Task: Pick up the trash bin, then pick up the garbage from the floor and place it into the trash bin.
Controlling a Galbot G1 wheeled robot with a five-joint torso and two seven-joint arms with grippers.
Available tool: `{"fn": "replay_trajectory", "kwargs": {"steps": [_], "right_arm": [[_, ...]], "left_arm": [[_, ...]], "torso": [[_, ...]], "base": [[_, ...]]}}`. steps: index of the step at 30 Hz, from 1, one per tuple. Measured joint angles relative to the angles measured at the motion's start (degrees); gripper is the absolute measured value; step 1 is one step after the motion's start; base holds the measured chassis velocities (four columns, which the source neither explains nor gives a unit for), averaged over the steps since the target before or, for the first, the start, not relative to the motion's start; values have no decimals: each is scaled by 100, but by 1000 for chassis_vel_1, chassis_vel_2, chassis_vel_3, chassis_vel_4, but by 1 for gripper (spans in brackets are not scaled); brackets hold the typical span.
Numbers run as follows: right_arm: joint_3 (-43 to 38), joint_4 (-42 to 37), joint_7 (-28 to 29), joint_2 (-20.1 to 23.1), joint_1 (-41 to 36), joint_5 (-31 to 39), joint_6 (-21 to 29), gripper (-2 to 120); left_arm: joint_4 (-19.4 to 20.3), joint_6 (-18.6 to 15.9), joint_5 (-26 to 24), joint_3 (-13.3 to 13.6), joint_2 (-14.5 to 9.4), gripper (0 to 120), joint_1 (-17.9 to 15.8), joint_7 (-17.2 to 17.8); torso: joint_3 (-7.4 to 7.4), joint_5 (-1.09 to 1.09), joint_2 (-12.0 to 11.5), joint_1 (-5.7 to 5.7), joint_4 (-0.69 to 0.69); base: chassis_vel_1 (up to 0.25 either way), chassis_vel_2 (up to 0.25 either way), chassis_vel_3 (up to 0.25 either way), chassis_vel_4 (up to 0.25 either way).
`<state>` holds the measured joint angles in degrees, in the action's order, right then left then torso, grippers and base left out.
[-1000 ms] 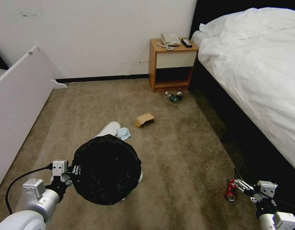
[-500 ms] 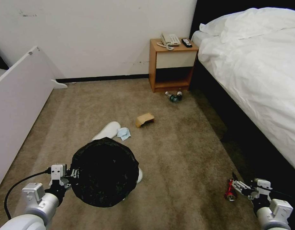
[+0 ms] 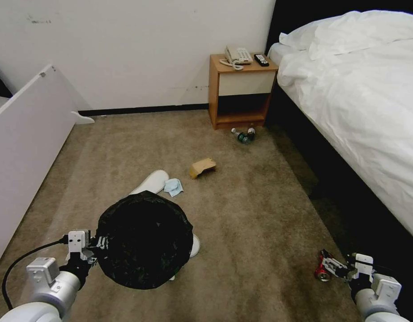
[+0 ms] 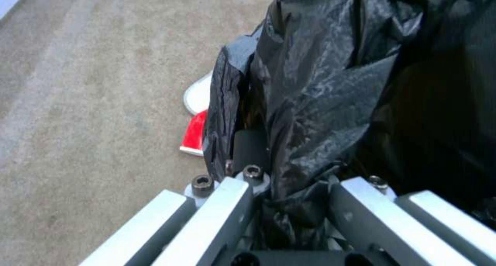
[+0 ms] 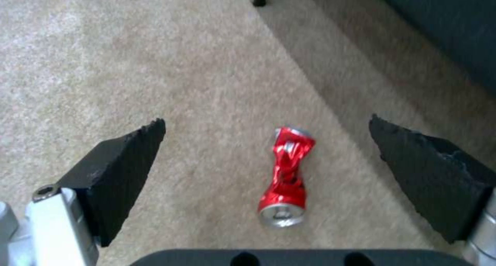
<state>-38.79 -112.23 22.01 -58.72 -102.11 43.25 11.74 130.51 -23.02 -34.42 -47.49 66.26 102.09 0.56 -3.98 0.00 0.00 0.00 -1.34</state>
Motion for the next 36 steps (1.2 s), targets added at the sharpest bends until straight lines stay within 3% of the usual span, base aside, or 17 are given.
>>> {"fn": "replay_trajectory", "kwargs": {"steps": [9,14,36], "right_arm": [[187,300,261,-41,279,573,107,100],[420,527,596,34,563,1034,435,100],[1028,1821,729,-27,1575,1195,532,100]], "left_arm": [[22,38,-19,-29,-45,1,20,15],[17,45,-47,-11,-85,1,-14,44],[-280,117,-161,-16,-112,1,-108,26]], "torso": [[0,0,0,0,0],[0,-1,0,0,0],[0,0,0,0,0]], "base": [[0,0,0,0],[0,0,0,0],[0,0,0,0]]}}
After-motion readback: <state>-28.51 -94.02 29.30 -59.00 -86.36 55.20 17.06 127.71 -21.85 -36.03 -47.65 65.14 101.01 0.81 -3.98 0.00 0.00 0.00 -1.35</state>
